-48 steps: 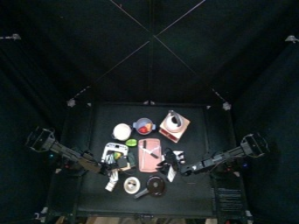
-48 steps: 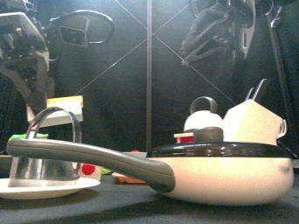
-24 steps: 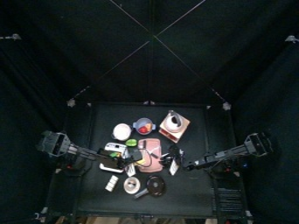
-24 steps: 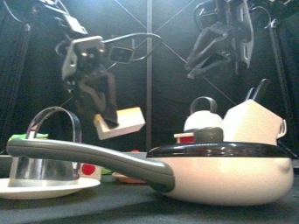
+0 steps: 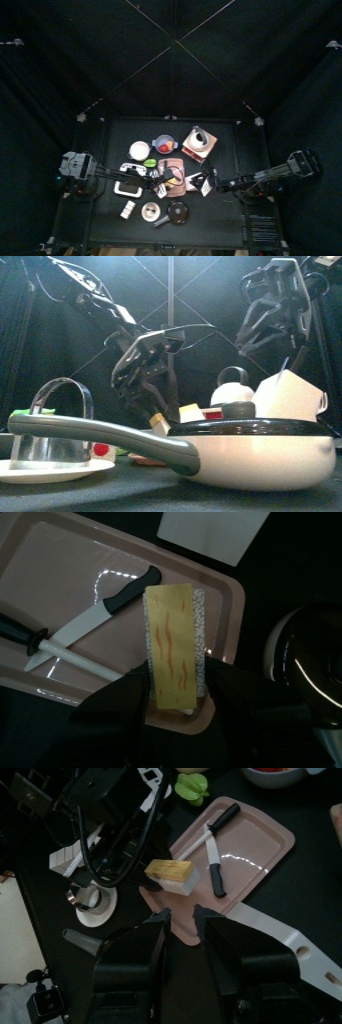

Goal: Place egg sushi on plate

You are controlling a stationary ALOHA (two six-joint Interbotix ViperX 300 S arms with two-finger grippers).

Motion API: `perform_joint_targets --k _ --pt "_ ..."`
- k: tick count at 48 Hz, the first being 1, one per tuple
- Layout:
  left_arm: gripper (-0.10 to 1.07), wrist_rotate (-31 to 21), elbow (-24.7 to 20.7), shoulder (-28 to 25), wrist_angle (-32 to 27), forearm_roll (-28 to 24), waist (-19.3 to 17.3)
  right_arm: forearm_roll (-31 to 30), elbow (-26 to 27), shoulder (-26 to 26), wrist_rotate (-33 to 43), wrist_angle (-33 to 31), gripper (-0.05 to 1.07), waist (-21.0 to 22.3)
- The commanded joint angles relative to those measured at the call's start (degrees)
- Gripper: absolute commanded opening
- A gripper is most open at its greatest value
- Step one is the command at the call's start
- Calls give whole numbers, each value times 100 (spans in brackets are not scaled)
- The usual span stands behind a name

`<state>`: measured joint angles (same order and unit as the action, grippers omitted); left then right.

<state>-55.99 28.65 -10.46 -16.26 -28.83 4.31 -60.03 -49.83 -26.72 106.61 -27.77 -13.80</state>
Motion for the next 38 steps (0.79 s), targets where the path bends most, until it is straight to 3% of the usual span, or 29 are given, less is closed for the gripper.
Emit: perform_joint_targets --k 1,11,28,38 --pt "63 18 -193 0 35 35 -35 9 18 -149 -9 0 68 18" --pt "65 35 -264 -176 35 114 -26 -18 18 -141 -18 0 68 18" --pt "84 62 -281 -193 35 123 -35 -26 18 -114 -18 0 68 18" --pt "87 79 -299 -185 193 105 -35 -26 18 -114 -18 0 68 18"
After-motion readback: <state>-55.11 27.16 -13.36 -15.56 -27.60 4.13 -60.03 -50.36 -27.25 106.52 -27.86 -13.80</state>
